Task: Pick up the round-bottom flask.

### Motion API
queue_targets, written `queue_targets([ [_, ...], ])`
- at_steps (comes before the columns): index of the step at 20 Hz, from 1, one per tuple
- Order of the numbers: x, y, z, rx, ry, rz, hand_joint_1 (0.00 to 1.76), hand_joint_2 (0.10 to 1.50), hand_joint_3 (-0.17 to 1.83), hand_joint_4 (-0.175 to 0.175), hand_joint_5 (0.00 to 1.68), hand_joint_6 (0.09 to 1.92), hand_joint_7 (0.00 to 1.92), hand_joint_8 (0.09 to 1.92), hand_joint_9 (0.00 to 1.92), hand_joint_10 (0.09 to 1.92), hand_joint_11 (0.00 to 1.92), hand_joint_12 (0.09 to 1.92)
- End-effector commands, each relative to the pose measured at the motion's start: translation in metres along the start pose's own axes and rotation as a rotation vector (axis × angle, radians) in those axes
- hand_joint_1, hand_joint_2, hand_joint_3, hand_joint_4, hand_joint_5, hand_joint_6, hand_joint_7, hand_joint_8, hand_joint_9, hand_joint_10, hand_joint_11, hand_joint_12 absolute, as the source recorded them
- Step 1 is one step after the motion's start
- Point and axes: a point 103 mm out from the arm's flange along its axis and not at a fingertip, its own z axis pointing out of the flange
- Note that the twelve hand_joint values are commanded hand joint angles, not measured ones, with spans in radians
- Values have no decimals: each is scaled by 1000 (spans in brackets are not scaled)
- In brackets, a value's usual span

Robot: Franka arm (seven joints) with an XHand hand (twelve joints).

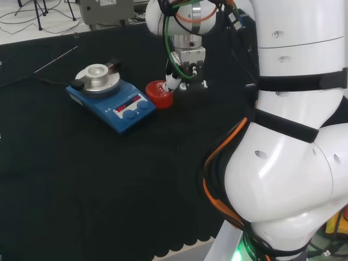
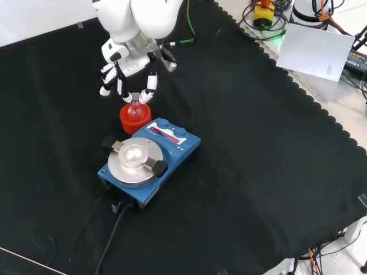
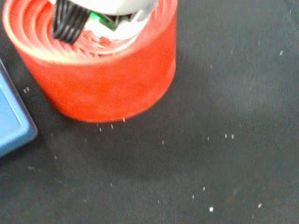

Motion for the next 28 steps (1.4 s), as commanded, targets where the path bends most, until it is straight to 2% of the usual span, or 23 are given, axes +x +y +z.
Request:
queue_targets([
  [1,6,-8,-24,-16,-27,-10,1118,639,710,175,1248,741,205,554,375,635,0,1323],
  [9,16,-20,-52,-18,-67,-26,1117,637,714,175,1249,741,198,551,372,632,0,1323],
  [14,27,-27,-66,-21,-151,-50,1118,635,714,175,1251,738,194,549,368,630,0,1323],
  [19,41,-36,-79,-40,-203,-71,1119,634,713,175,1253,733,192,549,365,629,0,1324],
  [24,51,-43,-89,-50,-220,-83,1119,634,712,175,1255,729,192,549,364,629,0,1325],
  [28,46,-43,-92,-54,-209,-82,1119,634,711,175,1256,727,192,549,363,628,0,1326],
])
